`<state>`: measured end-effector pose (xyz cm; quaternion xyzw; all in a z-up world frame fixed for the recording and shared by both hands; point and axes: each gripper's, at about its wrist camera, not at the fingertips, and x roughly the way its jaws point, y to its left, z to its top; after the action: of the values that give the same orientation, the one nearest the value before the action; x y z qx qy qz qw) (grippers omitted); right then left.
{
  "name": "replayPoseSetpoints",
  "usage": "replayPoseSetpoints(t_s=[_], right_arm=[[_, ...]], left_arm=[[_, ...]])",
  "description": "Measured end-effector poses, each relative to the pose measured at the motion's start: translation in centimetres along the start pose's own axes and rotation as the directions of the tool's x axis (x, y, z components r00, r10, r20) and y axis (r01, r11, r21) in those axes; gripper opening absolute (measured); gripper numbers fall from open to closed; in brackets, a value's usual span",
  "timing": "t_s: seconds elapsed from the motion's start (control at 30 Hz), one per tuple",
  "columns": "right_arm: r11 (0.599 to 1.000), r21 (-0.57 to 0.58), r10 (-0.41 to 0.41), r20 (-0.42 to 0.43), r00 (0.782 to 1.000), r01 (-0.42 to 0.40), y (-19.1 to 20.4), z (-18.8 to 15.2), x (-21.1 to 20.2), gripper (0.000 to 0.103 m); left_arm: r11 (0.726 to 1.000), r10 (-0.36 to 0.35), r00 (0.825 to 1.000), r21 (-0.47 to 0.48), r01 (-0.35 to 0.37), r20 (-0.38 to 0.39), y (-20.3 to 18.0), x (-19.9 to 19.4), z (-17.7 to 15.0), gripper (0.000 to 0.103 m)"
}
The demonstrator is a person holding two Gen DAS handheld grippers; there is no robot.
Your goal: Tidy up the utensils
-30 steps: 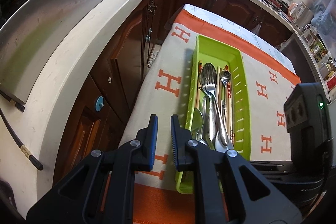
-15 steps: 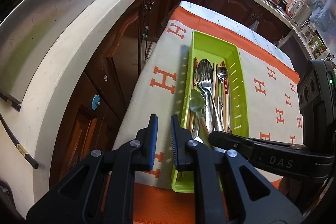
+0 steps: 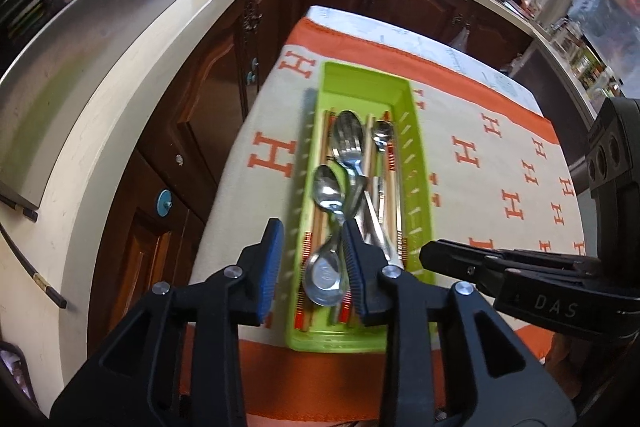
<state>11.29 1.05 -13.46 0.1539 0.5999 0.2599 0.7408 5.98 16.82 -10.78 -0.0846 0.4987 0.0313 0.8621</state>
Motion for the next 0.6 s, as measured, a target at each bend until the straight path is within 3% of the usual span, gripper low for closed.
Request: replayPoseSetpoints(t_s=[0.3, 0.6], right_arm=[[0.998, -0.018, -0.062, 0.066, 0.996, 0.063, -1.9, -2.6, -3.9, 0.010], [0.990, -0.016, -0.131, 0.193, 0.972, 0.137, -3.8, -5.3, -10.3, 0.010]], left_arm=[[0.996, -0.041, 0.999, 0.073, 0.041, -0.003, -3.8, -2.1, -1.4, 0.030], [0.983, -0.124, 0.992, 0.143, 0.118, 0.034, -9.1, -5.7, -3.1, 0.044]])
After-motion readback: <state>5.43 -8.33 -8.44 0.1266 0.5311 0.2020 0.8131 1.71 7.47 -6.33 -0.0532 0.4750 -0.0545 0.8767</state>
